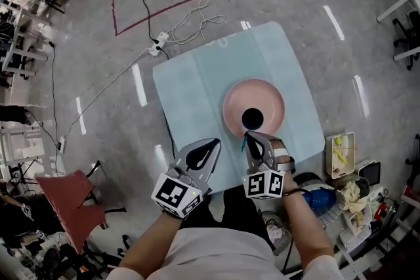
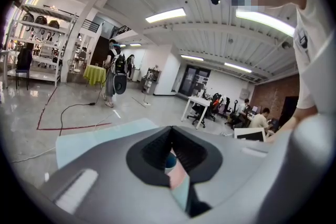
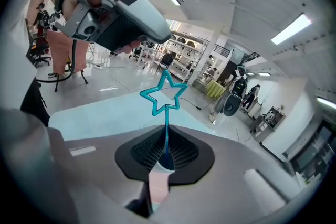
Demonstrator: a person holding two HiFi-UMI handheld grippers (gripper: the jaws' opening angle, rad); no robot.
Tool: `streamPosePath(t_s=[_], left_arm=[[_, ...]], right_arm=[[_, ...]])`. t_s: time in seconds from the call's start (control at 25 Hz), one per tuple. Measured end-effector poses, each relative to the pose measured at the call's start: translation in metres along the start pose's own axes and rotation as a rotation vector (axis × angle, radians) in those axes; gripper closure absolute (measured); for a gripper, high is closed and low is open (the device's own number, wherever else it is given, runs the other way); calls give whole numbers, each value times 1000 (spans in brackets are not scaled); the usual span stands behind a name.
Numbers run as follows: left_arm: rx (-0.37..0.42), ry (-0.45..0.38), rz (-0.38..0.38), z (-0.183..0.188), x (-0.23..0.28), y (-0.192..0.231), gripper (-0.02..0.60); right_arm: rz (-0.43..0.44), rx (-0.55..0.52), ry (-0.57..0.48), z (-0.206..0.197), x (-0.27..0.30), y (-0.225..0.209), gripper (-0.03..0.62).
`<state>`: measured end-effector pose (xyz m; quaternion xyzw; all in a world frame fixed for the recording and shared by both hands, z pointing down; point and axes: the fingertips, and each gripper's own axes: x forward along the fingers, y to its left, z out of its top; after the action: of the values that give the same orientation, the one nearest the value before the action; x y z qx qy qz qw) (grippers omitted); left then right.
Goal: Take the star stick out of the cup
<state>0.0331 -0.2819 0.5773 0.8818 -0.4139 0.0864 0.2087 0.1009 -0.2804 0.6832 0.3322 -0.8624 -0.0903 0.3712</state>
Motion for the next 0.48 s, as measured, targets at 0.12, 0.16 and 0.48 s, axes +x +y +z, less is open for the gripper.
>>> streamPosePath(t_s=[0.12,0.16,0.48], left_arm=[[11,-19,-23,8,-7,-3,575],[15,-28,-31,11,-9,-4,575],[30,-65,-113,30,-39,-18,575]], right_arm=[[-32,43,-8,13,-11,-6,566],[-45,53,-11,19,-16,-8,566],[-168,193,-40,66,-64,-19,566]])
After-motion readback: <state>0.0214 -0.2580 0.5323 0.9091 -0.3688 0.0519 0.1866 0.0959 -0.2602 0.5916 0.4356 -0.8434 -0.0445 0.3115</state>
